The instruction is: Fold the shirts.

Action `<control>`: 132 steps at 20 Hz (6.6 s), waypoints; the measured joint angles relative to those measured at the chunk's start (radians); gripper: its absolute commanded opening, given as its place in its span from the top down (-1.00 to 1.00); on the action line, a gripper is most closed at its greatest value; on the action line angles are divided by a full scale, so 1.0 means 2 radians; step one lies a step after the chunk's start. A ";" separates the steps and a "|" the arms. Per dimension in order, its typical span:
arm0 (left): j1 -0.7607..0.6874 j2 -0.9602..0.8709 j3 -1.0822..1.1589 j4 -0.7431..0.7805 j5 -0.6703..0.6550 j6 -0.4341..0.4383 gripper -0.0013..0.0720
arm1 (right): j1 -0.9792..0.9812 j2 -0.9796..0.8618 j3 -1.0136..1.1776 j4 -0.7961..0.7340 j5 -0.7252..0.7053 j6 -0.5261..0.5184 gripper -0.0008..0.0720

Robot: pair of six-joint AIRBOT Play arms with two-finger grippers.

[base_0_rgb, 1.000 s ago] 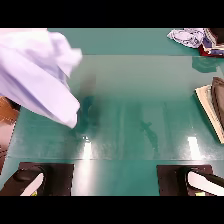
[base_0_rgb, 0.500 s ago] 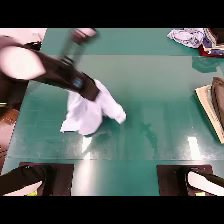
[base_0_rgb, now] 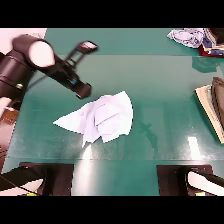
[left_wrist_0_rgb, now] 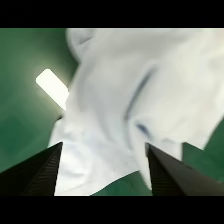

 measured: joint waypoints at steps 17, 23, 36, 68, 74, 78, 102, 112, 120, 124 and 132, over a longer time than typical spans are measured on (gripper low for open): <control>0.299 0.005 -0.332 -0.122 0.101 0.062 -0.39 | 0.002 -0.037 -0.001 0.001 0.029 0.018 0.95; 0.304 -0.007 -0.342 -0.145 0.119 0.075 0.91 | 0.022 -0.044 -0.032 0.001 0.025 0.025 0.95; 0.304 0.032 -0.164 -0.102 0.097 0.045 0.90 | 0.147 -0.161 -0.254 -0.056 -0.084 0.046 -0.23; 0.304 0.213 0.148 -0.174 0.146 0.014 0.91 | 0.166 -0.059 0.089 -0.124 -0.104 0.065 0.96; 0.304 0.223 0.243 -0.253 0.148 0.014 0.91 | 0.165 0.072 0.030 -0.162 -0.111 0.064 0.96; 0.304 0.216 0.216 -0.241 0.131 0.013 0.91 | 0.165 0.114 -0.047 -0.175 -0.112 0.078 0.96; 0.305 0.009 -0.185 -0.160 0.195 0.027 -0.37 | 0.253 -0.077 -0.344 -0.174 -0.204 0.103 0.11; 0.332 0.049 -0.163 -0.155 0.119 -0.003 -0.37 | 0.142 -0.026 -0.345 -0.120 -0.212 0.102 0.11; 0.239 0.221 -0.470 -0.216 0.108 -0.078 -0.37 | 0.109 0.009 -0.345 -0.117 -0.211 0.098 0.11; 0.184 0.253 -0.567 -0.261 0.131 -0.108 -0.37 | 0.107 0.011 -0.345 -0.117 -0.211 0.098 0.11; 0.161 0.263 -0.623 -0.322 0.188 -0.116 -0.37 | 0.107 0.012 -0.345 -0.114 -0.209 0.098 0.11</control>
